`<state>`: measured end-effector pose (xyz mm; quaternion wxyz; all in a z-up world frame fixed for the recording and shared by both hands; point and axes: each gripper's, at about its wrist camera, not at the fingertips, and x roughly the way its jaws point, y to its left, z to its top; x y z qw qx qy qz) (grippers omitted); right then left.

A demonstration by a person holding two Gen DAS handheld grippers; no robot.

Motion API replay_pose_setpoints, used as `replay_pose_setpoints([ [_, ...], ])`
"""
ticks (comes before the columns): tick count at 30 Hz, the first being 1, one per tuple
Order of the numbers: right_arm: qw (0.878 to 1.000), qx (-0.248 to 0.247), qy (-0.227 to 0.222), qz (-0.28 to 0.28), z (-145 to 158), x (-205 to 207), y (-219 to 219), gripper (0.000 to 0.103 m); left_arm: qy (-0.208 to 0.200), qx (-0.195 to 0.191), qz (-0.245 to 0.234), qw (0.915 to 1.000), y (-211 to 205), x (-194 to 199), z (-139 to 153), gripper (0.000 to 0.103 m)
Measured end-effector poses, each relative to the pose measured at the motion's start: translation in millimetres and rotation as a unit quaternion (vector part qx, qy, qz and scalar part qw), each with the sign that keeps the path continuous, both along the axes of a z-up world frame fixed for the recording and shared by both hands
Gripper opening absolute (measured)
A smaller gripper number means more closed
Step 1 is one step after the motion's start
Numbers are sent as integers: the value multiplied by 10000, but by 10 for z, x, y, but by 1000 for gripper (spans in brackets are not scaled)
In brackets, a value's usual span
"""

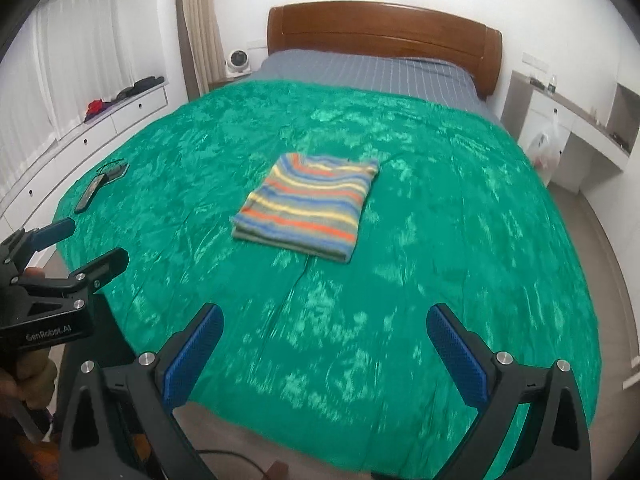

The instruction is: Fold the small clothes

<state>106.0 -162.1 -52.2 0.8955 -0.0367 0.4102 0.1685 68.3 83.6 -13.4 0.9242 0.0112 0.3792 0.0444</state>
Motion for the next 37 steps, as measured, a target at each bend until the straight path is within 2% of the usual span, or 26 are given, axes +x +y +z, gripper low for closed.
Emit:
replay_pose_setpoints([
  [5,9999,63,65,114,128,-218,0,101,192,97,-62,9997,-89,-113,70,103],
  [9,9995,-173,-75,236,189,-338,84,101,331,17,-83,9994,-148,-129,80,103],
  [22,9991,-249,-320,-110,359,-301,-9,101,245,-98,134,9996,-109,-141,198,103],
  [28,9994,-247,-153,-196,267,-245,-49,101,189,-110,93,9997,-141,-145,201,103],
  [37,9996,-201,-151,-147,256,-242,-34,101,30,-85,86,9999,-145,-167,246,103],
])
